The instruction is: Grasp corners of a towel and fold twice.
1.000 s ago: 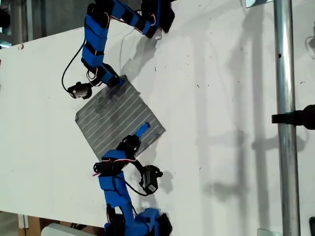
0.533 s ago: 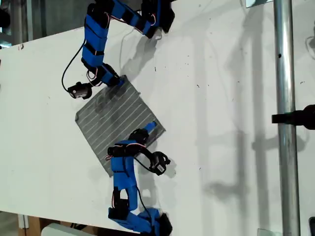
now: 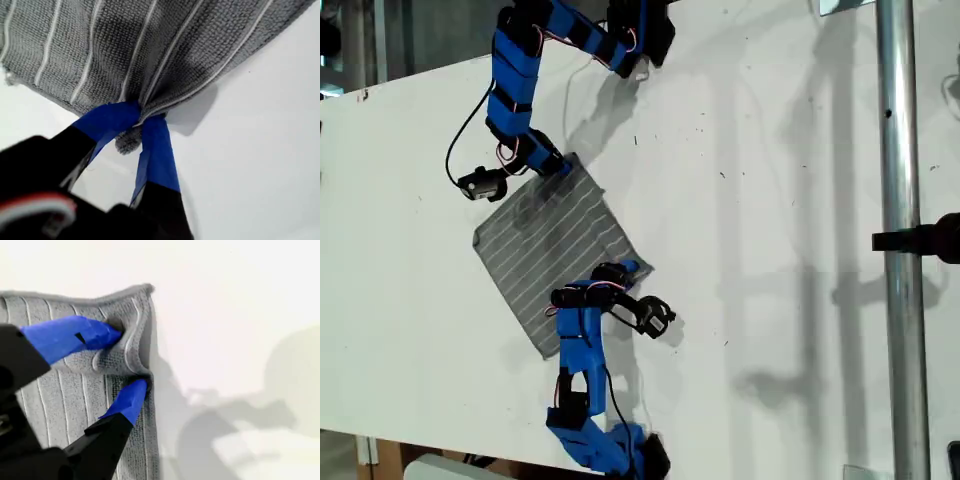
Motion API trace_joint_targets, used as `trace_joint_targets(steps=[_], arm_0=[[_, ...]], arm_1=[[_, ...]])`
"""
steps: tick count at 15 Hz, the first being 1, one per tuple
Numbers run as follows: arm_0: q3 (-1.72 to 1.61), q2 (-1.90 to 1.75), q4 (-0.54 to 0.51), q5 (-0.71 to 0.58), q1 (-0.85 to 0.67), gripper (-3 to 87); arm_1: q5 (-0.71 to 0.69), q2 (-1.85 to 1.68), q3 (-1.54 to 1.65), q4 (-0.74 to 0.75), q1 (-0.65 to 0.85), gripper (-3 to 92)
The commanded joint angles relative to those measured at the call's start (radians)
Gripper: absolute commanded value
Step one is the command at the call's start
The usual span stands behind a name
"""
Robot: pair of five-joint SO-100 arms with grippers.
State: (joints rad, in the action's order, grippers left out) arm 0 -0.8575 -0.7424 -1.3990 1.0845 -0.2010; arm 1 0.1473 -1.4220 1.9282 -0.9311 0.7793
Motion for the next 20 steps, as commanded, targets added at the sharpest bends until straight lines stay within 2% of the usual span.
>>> trace_joint_targets(steps=[1,6,8,10,14,18,20], arm_0=[[0.02,0.002,-0.055,0.014,0.014,-2.7],[0.017,-0.04,-0.089,0.028,0.043,-2.8],[0.011,-0.115,-0.101,0.025,0.069,-2.8],[0.002,-0.187,-0.14,0.023,0.104,-2.8],[-0.051,-0.305,-0.245,0.057,0.232,-2.8],[-0.115,-0.373,-0.25,0.198,0.423,-2.8],[-0.114,-0.371,-0.236,0.27,0.505,-2.8]], arm_1=[[-0.011,-0.038,0.003,0.009,-0.006,-0.2],[0.0,-0.08,0.029,0.008,-0.006,-0.2],[0.06,-0.184,0.078,-0.018,-0.054,-0.2],[0.146,-0.333,0.107,-0.11,-0.138,-0.2],[0.442,-0.66,0.153,-0.265,-0.486,-0.2],[0.785,-0.79,0.288,-0.21,-0.899,-0.2],[0.897,-0.79,0.318,-0.169,-1.06,-0.2]])
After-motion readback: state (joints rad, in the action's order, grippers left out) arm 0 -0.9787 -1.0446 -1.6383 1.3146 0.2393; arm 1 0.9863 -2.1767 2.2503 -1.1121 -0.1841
